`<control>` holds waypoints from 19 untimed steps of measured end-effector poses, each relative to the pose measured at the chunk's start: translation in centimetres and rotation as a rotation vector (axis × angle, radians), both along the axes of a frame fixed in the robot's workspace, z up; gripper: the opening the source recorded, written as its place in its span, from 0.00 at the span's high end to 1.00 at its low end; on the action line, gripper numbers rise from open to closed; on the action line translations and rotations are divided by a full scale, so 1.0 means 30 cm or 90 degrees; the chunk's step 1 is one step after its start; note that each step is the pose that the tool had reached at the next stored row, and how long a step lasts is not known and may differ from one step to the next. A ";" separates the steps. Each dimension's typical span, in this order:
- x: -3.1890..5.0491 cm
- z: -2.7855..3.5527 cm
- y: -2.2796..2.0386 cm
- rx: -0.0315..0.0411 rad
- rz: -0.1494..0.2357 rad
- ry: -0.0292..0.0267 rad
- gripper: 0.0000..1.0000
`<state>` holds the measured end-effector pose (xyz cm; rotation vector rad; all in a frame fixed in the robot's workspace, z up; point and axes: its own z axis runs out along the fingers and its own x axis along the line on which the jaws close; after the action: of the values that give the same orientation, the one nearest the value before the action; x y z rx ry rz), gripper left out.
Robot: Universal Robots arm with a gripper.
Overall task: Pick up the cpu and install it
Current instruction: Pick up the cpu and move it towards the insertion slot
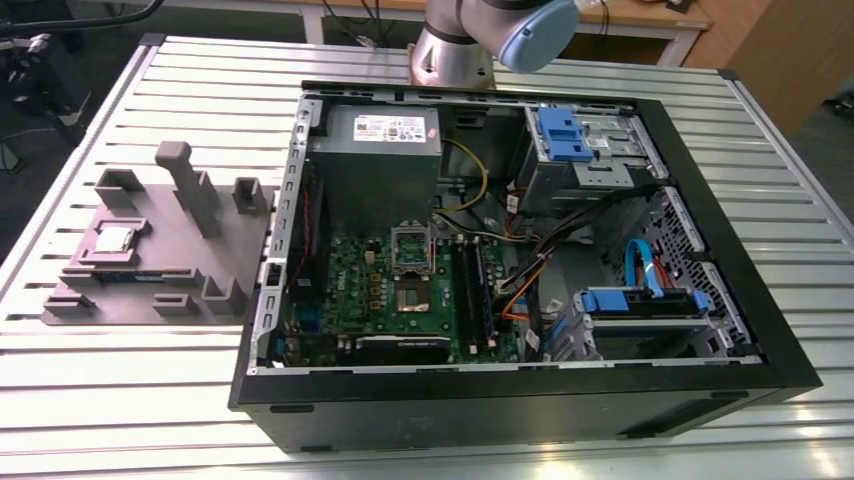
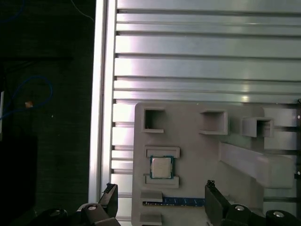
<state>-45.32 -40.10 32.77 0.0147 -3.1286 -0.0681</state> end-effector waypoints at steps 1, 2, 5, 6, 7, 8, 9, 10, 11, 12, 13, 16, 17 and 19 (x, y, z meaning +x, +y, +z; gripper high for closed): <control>0.000 -0.006 -0.003 0.0000 0.000 0.0000 0.18; 0.000 -0.012 -0.006 0.0000 0.000 0.0000 0.18; 0.009 -0.030 -0.007 0.0000 -0.001 0.0000 0.18; 0.012 -0.036 -0.007 0.0000 -0.001 0.0000 0.18; 0.015 -0.043 -0.007 0.0000 -0.001 0.0000 0.18; 0.016 -0.049 -0.007 0.0000 -0.001 -0.0001 0.18; 0.018 -0.055 -0.007 0.0000 0.000 0.0000 0.18; 0.019 -0.061 -0.008 0.0000 0.000 0.0000 0.18; 0.019 -0.067 -0.008 0.0000 0.001 0.0000 0.18; 0.019 -0.073 -0.008 0.0000 0.002 0.0000 0.18; 0.019 -0.079 -0.009 0.0000 0.003 0.0000 0.18; 0.019 -0.097 -0.009 0.0000 0.004 0.0000 0.18; 0.019 -0.103 -0.009 0.0000 0.004 0.0000 0.18; 0.019 -0.115 -0.010 0.0000 0.004 0.0000 0.18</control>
<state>-44.75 -40.39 29.32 0.0238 -3.1285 -0.0681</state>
